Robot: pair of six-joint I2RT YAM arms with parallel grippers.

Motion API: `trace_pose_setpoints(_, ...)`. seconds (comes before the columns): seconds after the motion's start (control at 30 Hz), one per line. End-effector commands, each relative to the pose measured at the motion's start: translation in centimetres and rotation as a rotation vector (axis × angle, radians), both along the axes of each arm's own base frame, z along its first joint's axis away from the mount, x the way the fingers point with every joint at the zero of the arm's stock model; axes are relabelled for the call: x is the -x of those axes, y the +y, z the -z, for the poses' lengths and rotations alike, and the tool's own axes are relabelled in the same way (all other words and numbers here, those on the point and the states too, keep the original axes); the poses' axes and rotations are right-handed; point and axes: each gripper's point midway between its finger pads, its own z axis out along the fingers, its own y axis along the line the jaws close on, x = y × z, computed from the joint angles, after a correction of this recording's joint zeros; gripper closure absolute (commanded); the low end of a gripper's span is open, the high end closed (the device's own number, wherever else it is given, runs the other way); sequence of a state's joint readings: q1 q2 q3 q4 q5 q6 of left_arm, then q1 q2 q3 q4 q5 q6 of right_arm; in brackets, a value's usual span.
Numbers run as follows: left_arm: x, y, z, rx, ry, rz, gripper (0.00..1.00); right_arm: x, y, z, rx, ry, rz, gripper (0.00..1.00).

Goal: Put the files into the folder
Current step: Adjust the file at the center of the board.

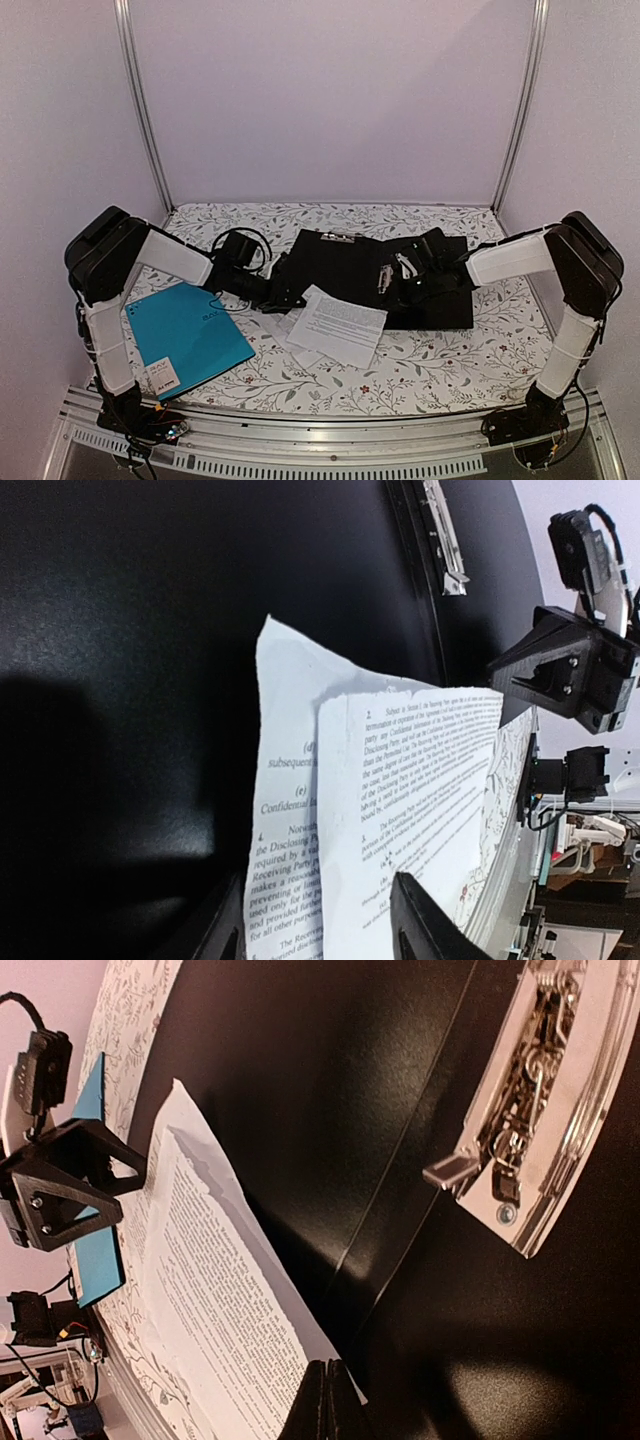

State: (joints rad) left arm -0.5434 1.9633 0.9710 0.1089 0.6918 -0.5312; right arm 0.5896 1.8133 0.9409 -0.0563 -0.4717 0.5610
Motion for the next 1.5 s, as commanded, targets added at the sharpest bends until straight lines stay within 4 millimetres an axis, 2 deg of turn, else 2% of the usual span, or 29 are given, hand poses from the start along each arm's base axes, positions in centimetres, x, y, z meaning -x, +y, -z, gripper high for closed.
trace_pose_setpoints(0.0, 1.4, -0.2, 0.5, 0.004, 0.018, 0.024, 0.52, -1.9, 0.3, -2.7, -0.053, -0.093, 0.072, 1.00)
trace_pose_setpoints(0.2, 2.1, -0.8, 0.5, 0.018, 0.028, 0.038, 0.57, -2.1, 1.0, -2.2, -0.059, -0.094, 0.071, 1.00)
trace_pose_setpoints(0.3, 2.3, -0.8, 0.5, 0.016, 0.029, 0.029, 0.59, -2.1, 0.7, -1.5, -0.042, -0.094, 0.095, 1.00)
trace_pose_setpoints(0.4, 2.6, -0.9, 0.7, 0.006, 0.033, 0.026, 0.61, -2.2, 0.5, -1.9, -0.046, -0.106, 0.105, 1.00)
trace_pose_setpoints(0.5, 2.6, -0.9, 0.9, -0.011, 0.028, 0.022, 0.63, -1.7, 0.9, -1.9, -0.031, -0.093, 0.043, 0.99)
trace_pose_setpoints(0.7, 2.6, -0.9, 0.8, -0.021, 0.012, 0.032, 0.66, 0.0, 0.3, -2.7, 0.091, -0.097, -0.154, 0.61)
trace_pose_setpoints(0.83, 2.6, -1.1, 0.6, -0.012, 0.009, 0.036, 0.67, 0.8, -0.6, -2.7, 0.174, -0.105, -0.251, 0.45)
trace_pose_setpoints(1.17, 2.7, -1.3, 0.1, -0.008, -0.001, 0.046, 0.68, 1.2, 0.1, 0.2, 0.223, -0.036, -0.419, 0.44)
trace_pose_setpoints(1.27, 2.6, -1.3, 0.1, -0.010, -0.004, 0.048, 0.68, 1.1, 0.0, 1.2, 0.243, -0.023, -0.438, 0.44)
trace_pose_setpoints(1.47, 2.5, -1.4, 0.3, -0.011, -0.001, 0.049, 0.68, 2.2, -0.7, 2.4, 0.269, -0.003, -0.505, 0.47)
